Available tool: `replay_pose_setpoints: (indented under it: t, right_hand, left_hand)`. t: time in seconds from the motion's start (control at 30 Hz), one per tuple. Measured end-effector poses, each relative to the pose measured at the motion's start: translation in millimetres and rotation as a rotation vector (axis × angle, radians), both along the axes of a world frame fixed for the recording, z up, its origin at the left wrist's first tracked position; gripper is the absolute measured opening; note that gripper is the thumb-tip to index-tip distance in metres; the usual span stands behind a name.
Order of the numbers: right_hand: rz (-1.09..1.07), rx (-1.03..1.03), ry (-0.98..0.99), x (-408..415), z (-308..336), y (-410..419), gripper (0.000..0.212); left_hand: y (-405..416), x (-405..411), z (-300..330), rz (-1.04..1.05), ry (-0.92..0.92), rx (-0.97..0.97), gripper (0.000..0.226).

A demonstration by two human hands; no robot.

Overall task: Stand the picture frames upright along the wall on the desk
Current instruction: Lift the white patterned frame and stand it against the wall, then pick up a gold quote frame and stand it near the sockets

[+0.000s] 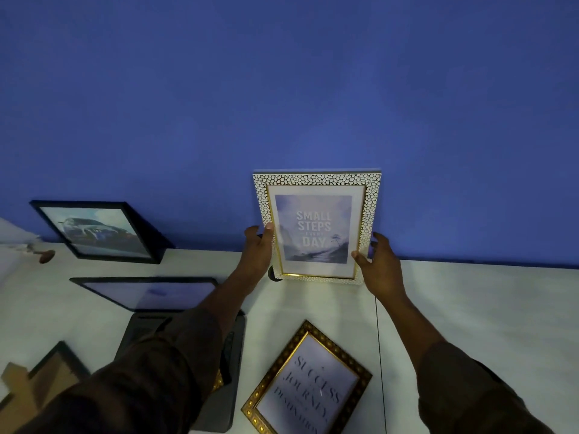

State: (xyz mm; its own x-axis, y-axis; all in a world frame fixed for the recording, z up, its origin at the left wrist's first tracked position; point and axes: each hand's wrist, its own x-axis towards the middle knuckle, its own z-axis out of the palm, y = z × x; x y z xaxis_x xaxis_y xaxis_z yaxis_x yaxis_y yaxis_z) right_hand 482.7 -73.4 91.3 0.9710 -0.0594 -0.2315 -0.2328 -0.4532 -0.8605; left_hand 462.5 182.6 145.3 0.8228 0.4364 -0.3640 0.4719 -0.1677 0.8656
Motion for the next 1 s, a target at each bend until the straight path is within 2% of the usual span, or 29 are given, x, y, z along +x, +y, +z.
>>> replay_pose_setpoints:
  t: [0.2,0.3,0.43,0.67,0.87,1.0]
  right_hand:
    - [-0.045,-0.081,-0.063,-31,16,9,0.076]
    - [-0.050,-0.119,-0.119,-58,32,23,0.075]
    - [-0.022,-0.127,-0.173,-101,49,47,0.071]
    - [0.057,-0.138,-0.130,-191,52,110,0.069]
    - [0.198,-0.115,-0.081,-260,41,193,0.066]
    - [0.258,-0.118,-0.023,-283,26,221,0.067]
  left_hand:
    - [-6,-44,11,0.005,-0.019,-0.012,0.050]
    - [2,-78,18,-0.078,-0.030,0.022,0.055]
    - [14,-128,25,-0.092,-0.042,-0.039,0.058]
    - [54,-233,15,-0.077,-0.009,-0.055,0.050]
    - [133,-331,18,0.031,0.027,-0.090,0.051]
    - [167,-368,20,0.077,0.050,-0.087,0.046]
